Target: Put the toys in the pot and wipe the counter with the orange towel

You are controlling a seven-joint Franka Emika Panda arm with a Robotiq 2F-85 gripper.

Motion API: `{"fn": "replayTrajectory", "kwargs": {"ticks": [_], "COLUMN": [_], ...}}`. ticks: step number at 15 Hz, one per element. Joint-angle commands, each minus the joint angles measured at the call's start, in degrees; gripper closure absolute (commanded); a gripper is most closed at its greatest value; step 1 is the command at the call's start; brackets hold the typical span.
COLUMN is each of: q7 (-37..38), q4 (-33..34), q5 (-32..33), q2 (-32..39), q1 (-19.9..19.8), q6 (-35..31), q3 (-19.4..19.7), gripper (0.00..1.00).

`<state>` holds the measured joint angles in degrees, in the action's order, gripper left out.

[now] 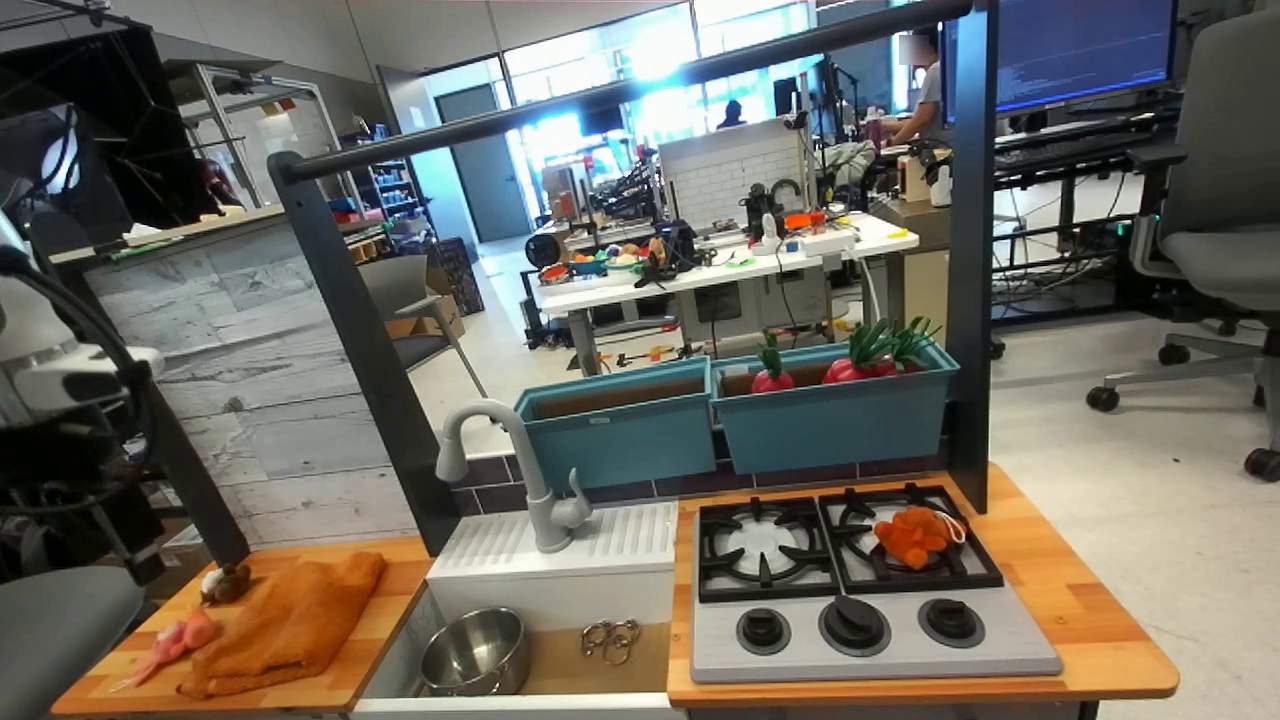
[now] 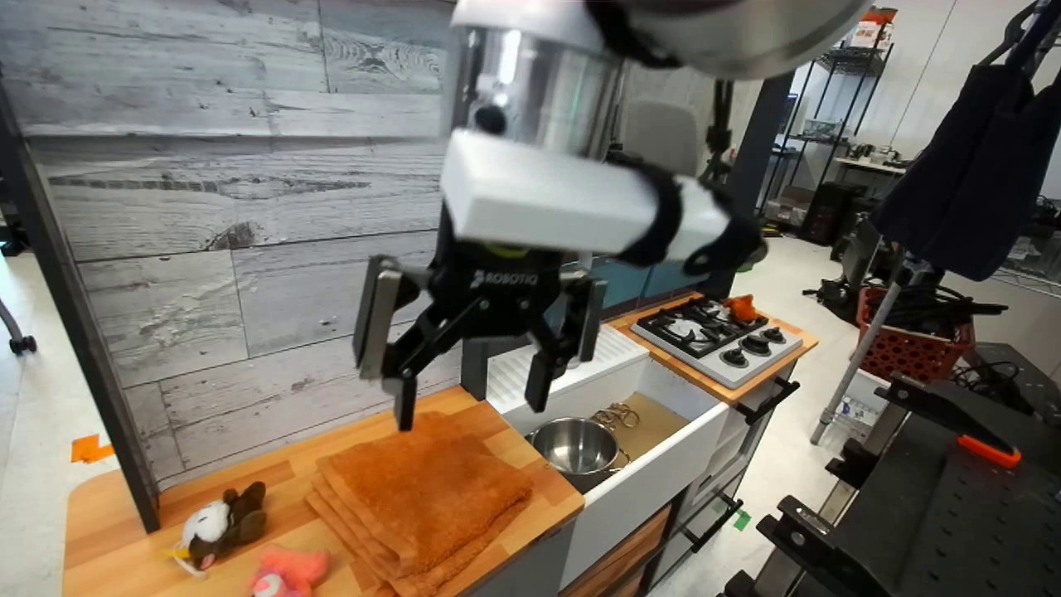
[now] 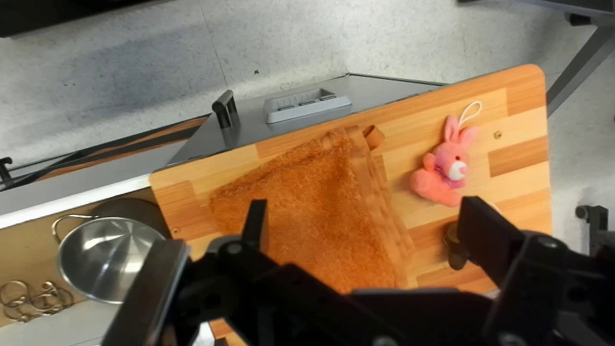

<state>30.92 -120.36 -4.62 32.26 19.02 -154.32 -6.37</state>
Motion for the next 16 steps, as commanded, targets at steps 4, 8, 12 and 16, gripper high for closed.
{"fn": "replayTrajectory", "kwargs": {"ticks": [4,8,12,16], "q7": [4.33,3.91,3.15,2.69], "q4": [23.81,35.69,33.53,32.95], "q5": [-0.49,-1.59,-1.39,-1.66], "q2": [21.9,30.39,29.77,30.13], "q1": [7.31,8.16,8.46,7.82], "q6": [-0.27,1.95,0.07,0.86], "q3": [4.15,2.78,3.22,2.94], "gripper": [0.0,0.0,0.0,0.0]}}
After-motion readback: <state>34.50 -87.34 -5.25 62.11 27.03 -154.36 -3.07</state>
